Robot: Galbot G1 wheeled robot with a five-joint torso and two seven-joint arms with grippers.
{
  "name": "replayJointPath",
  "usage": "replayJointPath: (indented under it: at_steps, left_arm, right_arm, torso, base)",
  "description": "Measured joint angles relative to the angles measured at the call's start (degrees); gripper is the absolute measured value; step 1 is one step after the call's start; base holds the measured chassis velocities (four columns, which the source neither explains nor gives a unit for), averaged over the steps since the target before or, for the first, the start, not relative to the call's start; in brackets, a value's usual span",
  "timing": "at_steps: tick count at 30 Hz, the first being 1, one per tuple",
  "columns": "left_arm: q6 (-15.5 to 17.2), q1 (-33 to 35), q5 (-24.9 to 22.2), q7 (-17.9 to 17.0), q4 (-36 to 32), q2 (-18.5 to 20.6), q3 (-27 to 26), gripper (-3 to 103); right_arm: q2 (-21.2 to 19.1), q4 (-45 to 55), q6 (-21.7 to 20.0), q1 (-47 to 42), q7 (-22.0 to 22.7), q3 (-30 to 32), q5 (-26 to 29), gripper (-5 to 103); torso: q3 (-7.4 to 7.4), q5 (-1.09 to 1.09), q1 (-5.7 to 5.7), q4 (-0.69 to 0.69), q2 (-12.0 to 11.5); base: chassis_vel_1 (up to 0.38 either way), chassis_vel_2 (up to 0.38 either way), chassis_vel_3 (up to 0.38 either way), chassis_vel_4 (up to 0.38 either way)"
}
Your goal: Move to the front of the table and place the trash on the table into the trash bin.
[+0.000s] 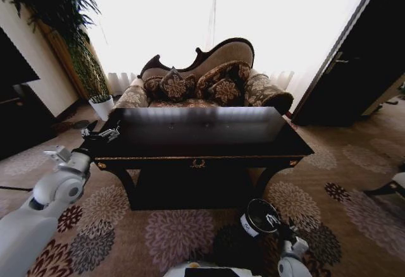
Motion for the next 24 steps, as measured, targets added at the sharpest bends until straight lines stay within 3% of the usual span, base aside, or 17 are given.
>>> replayJointPath:
  at_steps: [9, 16, 21, 24]
  left_arm:
    - [0.0, 0.0, 0.0, 0.0, 0.0, 0.0, 0.0, 100]
    - [0.0, 0.0, 0.0, 0.0, 0.0, 0.0, 0.0, 100]
    - [0.0, 0.0, 0.0, 0.0, 0.0, 0.0, 0.0, 100]
    - [0.0, 0.0, 0.0, 0.0, 0.0, 0.0, 0.0, 100]
  right_arm:
    - [3.0, 17.1, 6.2, -12.5, -1.1, 1.0, -6.0, 100]
    - [1.5, 26.5, 7.5, -16.2, -0.5, 3.5, -6.1, 100]
    - [-1.5, 33.2, 2.8, -13.2, 0.7, 6.8, -2.5, 100]
    - [-6.4, 35.4, -2.1, -7.8, 2.8, 7.8, 0.2, 100]
  torso:
    - [0.01, 0.01, 0.0, 0.0, 0.0]
    - [0.01, 0.01, 0.0, -0.01, 0.0]
    - [0.01, 0.01, 0.0, -0.01, 0.0]
    - [0.02, 0.02, 0.0, 0.0, 0.0]
  base:
    - [0.0, 0.0, 0.0, 0.0]
    - [0.0, 0.0, 0.0, 0.0]
    - [0.0, 0.0, 0.0, 0.0]
    - [0.0, 0.0, 0.0, 0.0]
